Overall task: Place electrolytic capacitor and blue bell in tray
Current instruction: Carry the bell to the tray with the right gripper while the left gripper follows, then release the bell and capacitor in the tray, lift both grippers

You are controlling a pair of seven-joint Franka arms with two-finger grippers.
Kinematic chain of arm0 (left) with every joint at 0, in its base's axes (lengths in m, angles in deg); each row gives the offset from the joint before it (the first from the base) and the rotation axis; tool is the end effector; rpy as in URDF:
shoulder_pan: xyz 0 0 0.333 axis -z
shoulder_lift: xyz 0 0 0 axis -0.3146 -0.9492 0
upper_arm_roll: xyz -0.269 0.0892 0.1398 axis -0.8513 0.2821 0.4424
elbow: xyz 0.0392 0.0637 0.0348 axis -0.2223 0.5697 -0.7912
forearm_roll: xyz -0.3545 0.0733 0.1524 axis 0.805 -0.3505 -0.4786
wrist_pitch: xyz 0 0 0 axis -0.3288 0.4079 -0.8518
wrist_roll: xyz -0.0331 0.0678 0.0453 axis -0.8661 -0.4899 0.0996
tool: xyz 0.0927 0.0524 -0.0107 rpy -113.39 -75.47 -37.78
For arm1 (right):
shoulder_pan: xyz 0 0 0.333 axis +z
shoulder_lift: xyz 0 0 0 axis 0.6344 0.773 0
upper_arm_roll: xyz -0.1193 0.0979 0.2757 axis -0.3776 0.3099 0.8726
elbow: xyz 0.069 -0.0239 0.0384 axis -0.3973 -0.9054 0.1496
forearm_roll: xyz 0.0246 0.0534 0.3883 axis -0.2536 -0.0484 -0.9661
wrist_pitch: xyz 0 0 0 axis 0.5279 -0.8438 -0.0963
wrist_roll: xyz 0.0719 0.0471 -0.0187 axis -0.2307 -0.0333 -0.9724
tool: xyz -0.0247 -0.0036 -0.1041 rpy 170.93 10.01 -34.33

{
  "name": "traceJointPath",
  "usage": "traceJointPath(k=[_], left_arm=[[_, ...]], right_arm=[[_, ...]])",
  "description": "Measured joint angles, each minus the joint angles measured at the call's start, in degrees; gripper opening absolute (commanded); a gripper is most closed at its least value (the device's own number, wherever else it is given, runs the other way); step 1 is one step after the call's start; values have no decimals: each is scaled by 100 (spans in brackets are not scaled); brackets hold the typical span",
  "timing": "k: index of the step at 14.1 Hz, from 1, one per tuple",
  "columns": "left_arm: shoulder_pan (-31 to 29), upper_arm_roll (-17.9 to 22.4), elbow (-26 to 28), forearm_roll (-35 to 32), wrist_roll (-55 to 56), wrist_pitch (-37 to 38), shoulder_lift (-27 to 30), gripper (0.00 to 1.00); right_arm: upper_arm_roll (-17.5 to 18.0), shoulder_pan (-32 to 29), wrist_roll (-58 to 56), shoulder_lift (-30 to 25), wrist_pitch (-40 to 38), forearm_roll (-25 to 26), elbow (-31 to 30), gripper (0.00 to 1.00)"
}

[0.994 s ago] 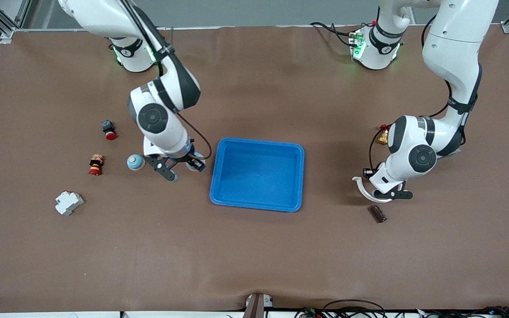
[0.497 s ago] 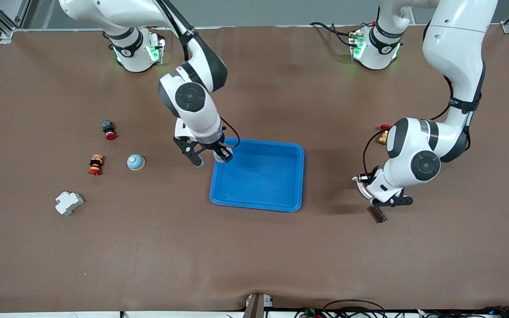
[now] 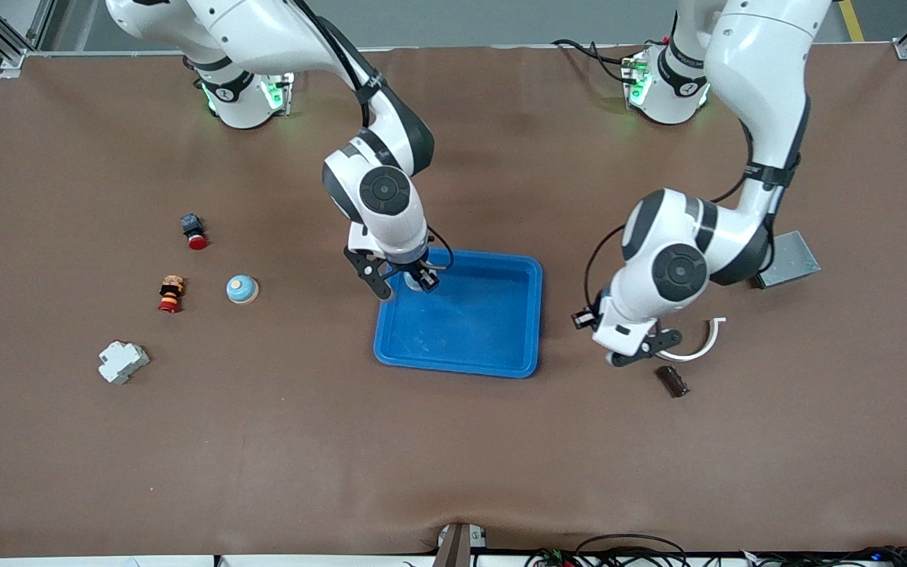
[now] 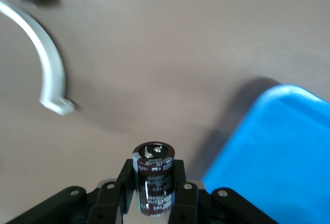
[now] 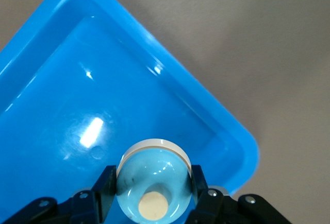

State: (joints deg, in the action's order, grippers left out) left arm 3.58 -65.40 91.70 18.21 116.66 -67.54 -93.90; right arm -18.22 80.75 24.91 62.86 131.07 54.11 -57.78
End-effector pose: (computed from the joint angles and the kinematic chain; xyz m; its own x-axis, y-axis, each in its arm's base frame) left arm 0.6012 -0.2865 0.2868 0.9108 0.3871 -0.1435 0.3950 -0.9182 0.0298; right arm 0.5083 0.4438 0.2508 0.6130 -0.7891 -0.0384 -0.7900 -0.6130 -0.0151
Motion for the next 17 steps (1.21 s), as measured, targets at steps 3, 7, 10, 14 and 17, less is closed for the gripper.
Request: traceJointPath(k=[3, 7, 10, 14, 17], left_arm=[[442, -4, -112, 90, 922, 0, -19, 5], [958, -2, -397, 92, 1884, -4, -323, 5], [1203, -2, -681, 92, 2168, -12, -740, 5], [1308, 0, -799, 92, 2203, -29, -999, 5], [1328, -1, -803, 92, 2203, -28, -1090, 5]], right_arm=[[-2, 15, 71, 202, 242, 0, 21, 0], [-2, 54, 95, 320, 340, 0, 31, 0], [-3, 56, 96, 376, 385, 0, 32, 0], [-10, 56, 97, 512, 505, 2, 33, 0], [-15, 56, 97, 558, 526, 2, 52, 99]])
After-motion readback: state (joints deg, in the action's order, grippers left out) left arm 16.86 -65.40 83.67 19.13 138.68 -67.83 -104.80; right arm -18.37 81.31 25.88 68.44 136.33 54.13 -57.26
